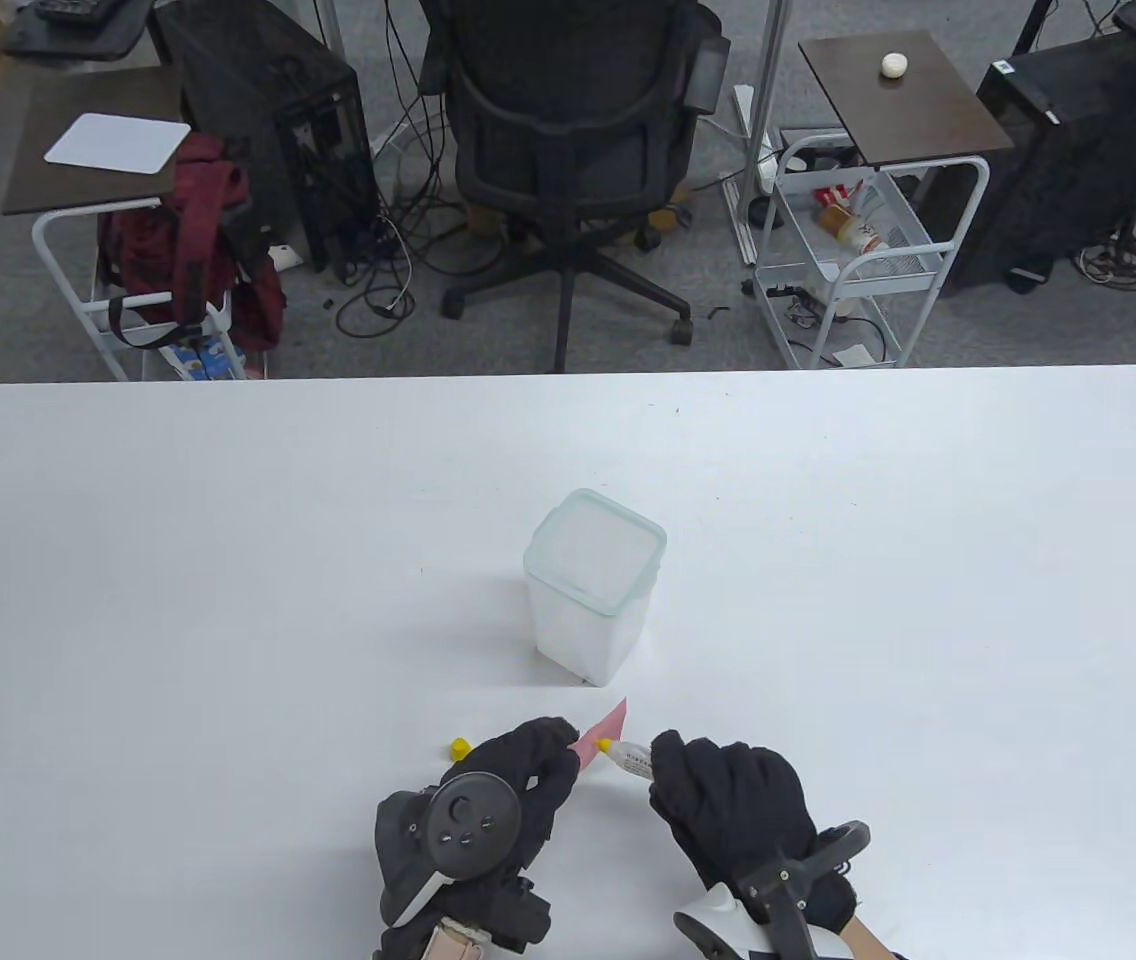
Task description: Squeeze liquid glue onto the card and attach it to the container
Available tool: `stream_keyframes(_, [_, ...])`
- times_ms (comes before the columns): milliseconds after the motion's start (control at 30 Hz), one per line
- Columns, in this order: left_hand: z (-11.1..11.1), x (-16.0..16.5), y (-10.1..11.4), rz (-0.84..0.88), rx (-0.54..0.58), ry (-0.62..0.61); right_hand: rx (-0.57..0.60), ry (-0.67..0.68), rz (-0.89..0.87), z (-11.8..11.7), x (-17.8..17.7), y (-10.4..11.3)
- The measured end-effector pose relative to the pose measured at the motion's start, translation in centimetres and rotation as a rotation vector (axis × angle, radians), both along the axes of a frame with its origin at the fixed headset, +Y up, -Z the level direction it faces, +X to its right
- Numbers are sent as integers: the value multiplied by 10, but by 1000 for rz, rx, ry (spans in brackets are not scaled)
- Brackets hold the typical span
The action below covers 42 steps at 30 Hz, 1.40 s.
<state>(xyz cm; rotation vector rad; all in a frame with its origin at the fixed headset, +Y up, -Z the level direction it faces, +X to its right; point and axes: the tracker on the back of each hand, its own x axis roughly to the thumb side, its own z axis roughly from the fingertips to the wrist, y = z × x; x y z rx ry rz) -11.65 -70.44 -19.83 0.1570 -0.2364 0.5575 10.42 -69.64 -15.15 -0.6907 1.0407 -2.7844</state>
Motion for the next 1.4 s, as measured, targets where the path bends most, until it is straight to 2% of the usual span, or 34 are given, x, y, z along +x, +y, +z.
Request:
stream_keyframes(667, [0, 0, 0, 3, 0, 2, 1, 7, 23, 0, -2, -1])
stream_keyframes(900, [0, -1, -1, 5, 0, 4, -65, -38, -40, -9, 6, -3])
stream_keyframes(1033, [0, -1, -1, 9, -2, 9, -168, -42, -187, -18, 15, -4])
stream_keyframes(1133, [0, -1, -1, 9, -2, 9, -279, -24, -376, -27, 28, -5])
stream_keyframes(1400, [0, -3, 0, 15, -6, 14, -675, 133, -1028, -50, 62, -17])
